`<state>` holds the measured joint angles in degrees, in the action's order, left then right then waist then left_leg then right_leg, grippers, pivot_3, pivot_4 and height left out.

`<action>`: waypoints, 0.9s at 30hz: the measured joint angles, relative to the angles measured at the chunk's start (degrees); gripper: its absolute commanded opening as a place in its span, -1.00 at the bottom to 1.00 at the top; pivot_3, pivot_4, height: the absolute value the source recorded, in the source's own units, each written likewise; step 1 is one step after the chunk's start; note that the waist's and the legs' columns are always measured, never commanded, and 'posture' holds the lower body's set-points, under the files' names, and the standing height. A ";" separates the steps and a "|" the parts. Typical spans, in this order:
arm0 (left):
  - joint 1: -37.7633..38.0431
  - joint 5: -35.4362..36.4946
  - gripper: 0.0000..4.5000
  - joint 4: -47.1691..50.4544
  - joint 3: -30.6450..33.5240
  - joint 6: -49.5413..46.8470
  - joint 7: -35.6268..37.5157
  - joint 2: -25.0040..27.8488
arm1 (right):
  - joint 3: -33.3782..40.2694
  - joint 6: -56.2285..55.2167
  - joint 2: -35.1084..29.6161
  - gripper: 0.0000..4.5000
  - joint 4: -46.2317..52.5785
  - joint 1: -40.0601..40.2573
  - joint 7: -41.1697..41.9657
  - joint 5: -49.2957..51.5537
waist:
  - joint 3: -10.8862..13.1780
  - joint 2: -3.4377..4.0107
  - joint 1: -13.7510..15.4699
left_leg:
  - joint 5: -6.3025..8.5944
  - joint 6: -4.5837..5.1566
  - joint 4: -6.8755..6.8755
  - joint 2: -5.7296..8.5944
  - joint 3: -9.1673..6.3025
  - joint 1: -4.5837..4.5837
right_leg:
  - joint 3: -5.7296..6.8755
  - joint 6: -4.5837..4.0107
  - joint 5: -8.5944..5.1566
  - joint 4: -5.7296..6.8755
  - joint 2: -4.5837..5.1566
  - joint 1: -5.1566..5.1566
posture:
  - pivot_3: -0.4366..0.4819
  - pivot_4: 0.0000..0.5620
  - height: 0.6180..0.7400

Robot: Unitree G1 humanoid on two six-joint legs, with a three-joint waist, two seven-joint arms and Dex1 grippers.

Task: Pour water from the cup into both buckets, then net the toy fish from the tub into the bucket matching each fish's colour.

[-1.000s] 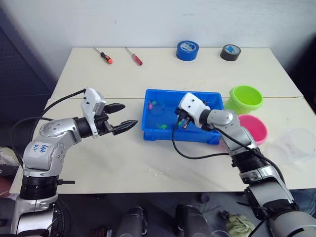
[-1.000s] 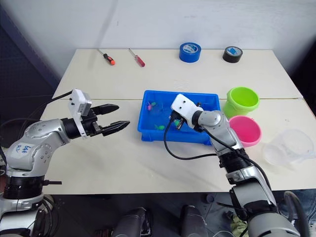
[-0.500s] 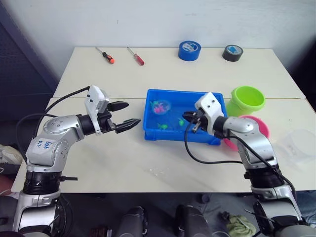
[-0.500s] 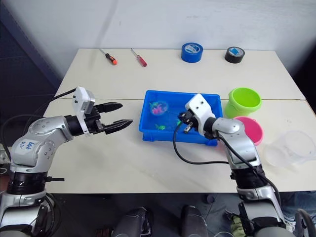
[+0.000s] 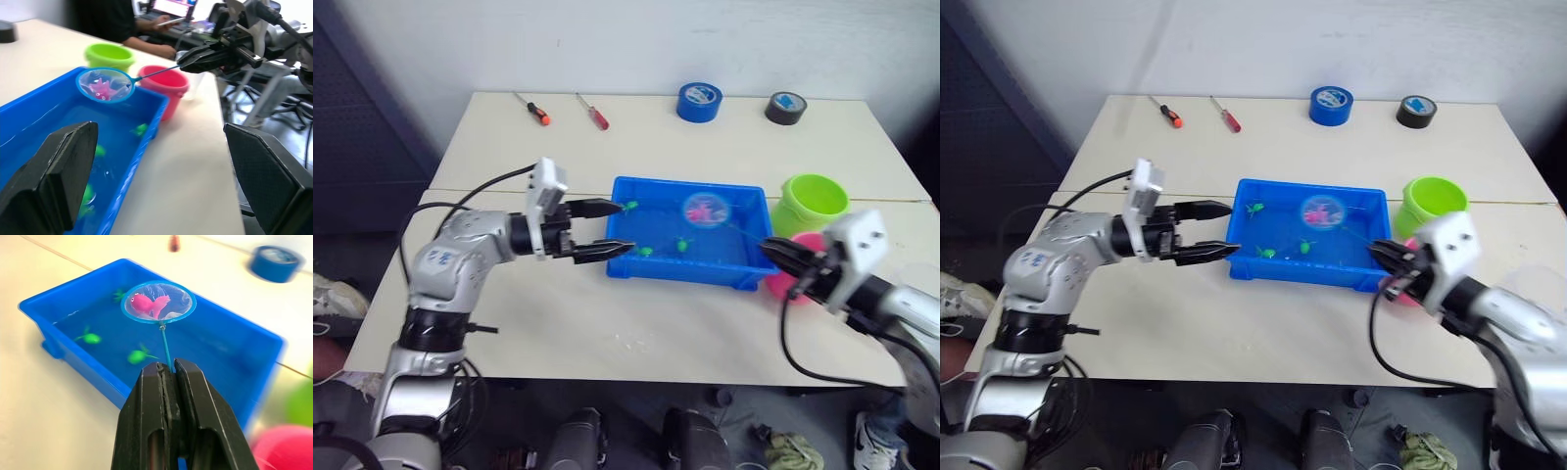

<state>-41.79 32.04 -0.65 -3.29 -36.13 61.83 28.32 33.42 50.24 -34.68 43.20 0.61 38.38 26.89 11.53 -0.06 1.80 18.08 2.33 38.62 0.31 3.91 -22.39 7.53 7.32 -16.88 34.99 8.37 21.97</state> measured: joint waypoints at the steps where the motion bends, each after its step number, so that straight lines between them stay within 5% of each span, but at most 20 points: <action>1: -0.39 -0.01 0.99 -0.43 -0.36 0.06 0.75 -0.49 | 2.11 0.74 0.00 -1.00 1.22 1.73 -0.32 0.51 | 0.00 0.00 0.05 | 0.00 0.00 0.00 -0.01 -0.01 0.01 | 0.01 0.00 0.00 0.01 -0.01 0.00 | -0.05 -0.47 1.00; 10: -4.55 -1.98 0.99 -8.40 -4.57 4.87 6.52 -5.51 | 18.72 -0.92 -0.11 -1.00 6.69 19.55 -2.49 -1.72 | 0.00 0.00 -0.18 | -0.02 0.04 -0.01 0.03 0.07 0.07 | -0.09 0.00 0.00 -0.08 0.00 -0.07 | -0.05 -0.47 1.00; 18: -4.83 -3.49 0.99 -9.80 -4.60 6.90 6.61 -6.70 | 13.13 -28.22 -9.43 -1.00 -0.61 31.97 -3.19 -27.05 | -0.01 -0.02 -0.24 | -0.05 0.08 0.01 0.03 0.18 0.08 | -0.18 0.01 -0.01 -0.17 0.00 -0.08 | -0.05 -0.47 1.00; 21: -4.84 -3.92 0.99 -9.92 -4.52 6.95 6.53 -6.52 | 11.09 -45.45 -18.15 -1.00 -7.58 37.96 -5.62 -43.14 | 0.00 -0.03 -0.23 | -0.09 0.14 -0.05 0.08 0.33 0.09 | -0.31 0.03 -0.03 -0.32 0.02 -0.06 | -0.05 -0.47 1.00; 27: -4.82 -4.24 0.99 -9.87 -4.12 6.87 6.01 -5.58 | 11.50 -60.98 -19.23 -1.00 -14.97 36.78 -9.62 -54.32 | 0.01 -0.10 -0.15 | -0.10 0.12 0.00 0.04 0.23 0.10 | -0.23 0.03 -0.02 -0.45 0.01 -0.23 | -0.05 -0.47 1.00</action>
<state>-46.61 27.79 -10.53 -7.41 -29.26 67.84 22.74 44.92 -10.74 -53.91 28.23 37.39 28.76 -27.43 11.54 -0.16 1.65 17.98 2.45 38.62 0.35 4.14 -22.28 7.30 7.35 -16.91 34.54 8.37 21.75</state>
